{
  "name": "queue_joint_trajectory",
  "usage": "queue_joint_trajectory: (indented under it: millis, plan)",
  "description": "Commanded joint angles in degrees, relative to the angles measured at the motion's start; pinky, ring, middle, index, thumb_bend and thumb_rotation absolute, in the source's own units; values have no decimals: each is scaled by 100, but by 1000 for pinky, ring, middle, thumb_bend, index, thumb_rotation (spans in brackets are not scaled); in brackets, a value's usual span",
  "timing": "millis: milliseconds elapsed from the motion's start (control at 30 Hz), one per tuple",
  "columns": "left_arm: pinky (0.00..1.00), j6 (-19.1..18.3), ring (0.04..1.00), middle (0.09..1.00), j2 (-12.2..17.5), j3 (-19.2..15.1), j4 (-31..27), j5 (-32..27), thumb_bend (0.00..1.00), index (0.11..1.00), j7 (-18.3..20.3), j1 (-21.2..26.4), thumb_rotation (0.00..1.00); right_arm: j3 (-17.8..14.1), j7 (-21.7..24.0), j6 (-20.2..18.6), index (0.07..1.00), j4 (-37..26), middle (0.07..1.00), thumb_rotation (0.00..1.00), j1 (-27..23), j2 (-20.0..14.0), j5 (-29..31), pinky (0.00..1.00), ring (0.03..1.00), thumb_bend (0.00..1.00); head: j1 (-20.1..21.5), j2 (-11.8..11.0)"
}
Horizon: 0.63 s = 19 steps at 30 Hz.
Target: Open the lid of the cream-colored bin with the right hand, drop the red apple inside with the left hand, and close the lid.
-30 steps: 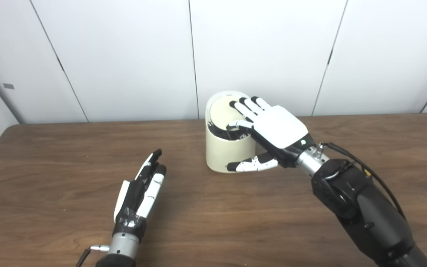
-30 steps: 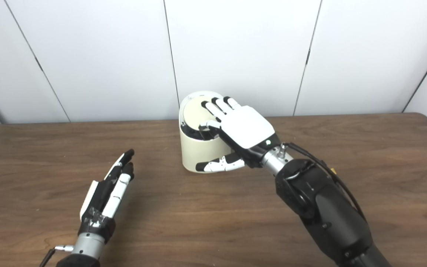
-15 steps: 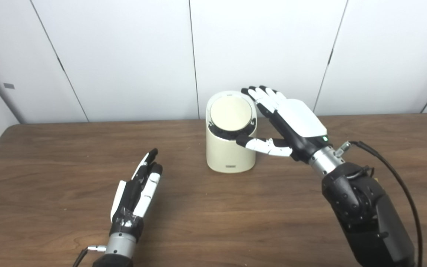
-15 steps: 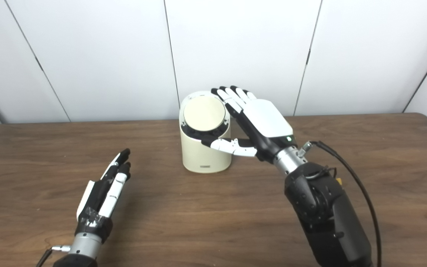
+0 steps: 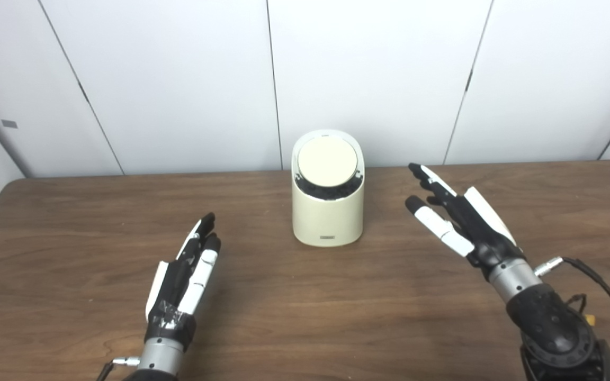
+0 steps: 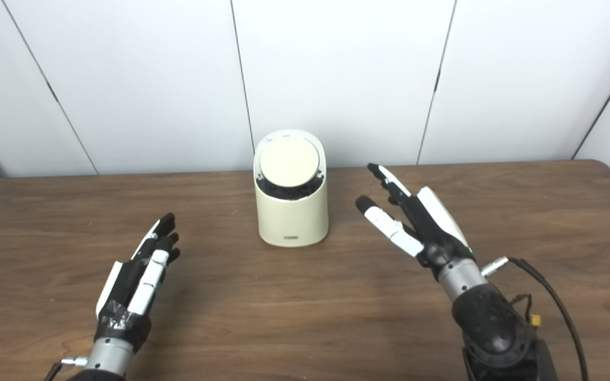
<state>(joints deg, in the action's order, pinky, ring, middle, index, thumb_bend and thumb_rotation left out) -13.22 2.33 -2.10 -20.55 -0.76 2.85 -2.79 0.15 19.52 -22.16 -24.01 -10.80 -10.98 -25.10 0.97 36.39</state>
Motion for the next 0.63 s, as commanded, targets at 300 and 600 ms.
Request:
queue_joint_trajectory:
  millis: [300, 600]
  plan:
    - [928, 564, 939, 959, 27, -192, -288, -70, 521, 963, -99, -593, 781, -316, -654, 331, 928, -123, 936, 1000, 719, 624, 1400, 842, 926, 456, 13, 108]
    - [937, 1030, 940, 963, -56, -393, -159, -430, 455, 966, -82, -1077, 837, -481, -1495, 1237, 913, 154, 915, 948, 1456, 1362, 2097, 861, 900, 375, 80, 306]
